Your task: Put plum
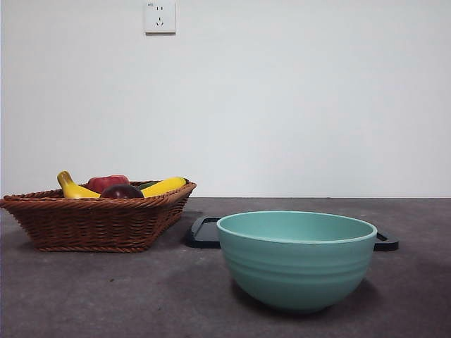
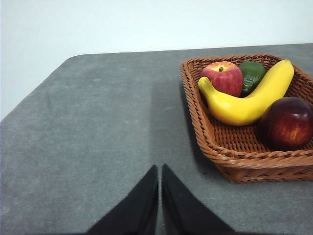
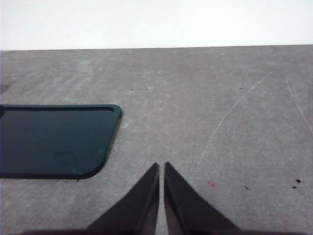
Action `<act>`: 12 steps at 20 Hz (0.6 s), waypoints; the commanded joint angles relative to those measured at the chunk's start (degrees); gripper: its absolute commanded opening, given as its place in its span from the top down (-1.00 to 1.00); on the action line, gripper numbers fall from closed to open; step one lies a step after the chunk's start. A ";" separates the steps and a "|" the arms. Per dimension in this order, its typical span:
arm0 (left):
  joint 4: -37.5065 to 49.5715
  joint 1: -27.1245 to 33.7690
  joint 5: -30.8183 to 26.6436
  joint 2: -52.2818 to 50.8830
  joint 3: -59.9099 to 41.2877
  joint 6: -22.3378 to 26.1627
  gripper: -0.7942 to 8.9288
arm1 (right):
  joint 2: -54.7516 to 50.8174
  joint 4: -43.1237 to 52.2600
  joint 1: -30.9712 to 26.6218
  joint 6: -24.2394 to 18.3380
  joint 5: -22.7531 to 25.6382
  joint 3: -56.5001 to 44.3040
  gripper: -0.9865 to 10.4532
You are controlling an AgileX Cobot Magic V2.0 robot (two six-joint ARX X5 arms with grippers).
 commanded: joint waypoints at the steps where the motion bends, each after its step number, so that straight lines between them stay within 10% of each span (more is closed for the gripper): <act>1: -0.22 0.13 -0.11 -0.13 -1.16 -3.08 0.82 | -0.15 1.01 -0.07 2.40 0.00 -0.17 0.82; 12: -0.31 0.13 -0.11 -0.13 -0.70 -16.74 0.82 | -0.15 3.41 -0.07 8.17 -0.61 -0.15 0.82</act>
